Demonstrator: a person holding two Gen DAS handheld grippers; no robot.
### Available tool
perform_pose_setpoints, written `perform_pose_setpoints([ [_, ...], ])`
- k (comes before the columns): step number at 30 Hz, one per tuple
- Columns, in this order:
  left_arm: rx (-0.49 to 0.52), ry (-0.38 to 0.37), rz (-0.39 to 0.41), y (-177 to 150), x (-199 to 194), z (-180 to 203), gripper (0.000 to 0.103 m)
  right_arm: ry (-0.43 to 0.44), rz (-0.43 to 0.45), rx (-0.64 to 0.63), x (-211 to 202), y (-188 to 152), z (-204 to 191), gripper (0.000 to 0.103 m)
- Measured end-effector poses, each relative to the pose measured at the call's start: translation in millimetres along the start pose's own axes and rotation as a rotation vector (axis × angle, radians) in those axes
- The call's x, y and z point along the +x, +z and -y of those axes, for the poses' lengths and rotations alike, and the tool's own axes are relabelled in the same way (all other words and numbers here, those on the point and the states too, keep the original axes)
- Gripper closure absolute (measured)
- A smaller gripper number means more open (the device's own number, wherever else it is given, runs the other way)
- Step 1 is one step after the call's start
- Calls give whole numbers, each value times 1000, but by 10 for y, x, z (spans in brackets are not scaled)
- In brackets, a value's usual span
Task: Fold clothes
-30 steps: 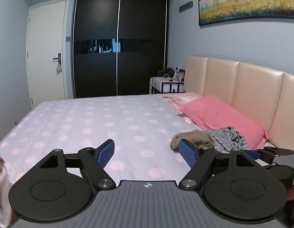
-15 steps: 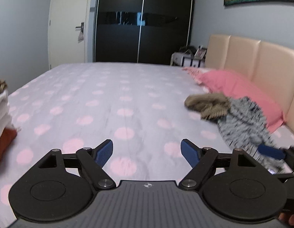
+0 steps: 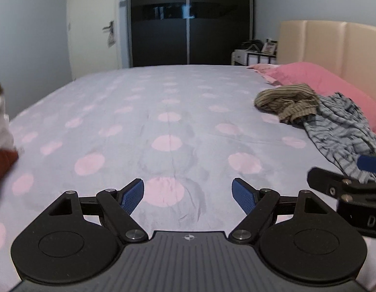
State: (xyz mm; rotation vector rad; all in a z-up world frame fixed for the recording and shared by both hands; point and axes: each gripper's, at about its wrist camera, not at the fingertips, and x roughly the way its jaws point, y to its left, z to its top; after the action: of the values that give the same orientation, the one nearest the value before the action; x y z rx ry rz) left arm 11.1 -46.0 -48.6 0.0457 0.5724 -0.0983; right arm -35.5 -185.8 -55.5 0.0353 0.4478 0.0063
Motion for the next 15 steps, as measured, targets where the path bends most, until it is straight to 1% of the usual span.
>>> perform_pose_setpoints([
  [6, 43, 64, 8, -18, 153, 28, 24, -13, -13, -21, 213, -80, 33, 8],
  [12, 40, 74, -10, -62, 224, 26, 24, -51, -51, 12, 370, -158, 155, 8],
  [15, 50, 80, -10, -72, 220, 34, 24, -47, -54, 33, 382, -151, 181, 8],
])
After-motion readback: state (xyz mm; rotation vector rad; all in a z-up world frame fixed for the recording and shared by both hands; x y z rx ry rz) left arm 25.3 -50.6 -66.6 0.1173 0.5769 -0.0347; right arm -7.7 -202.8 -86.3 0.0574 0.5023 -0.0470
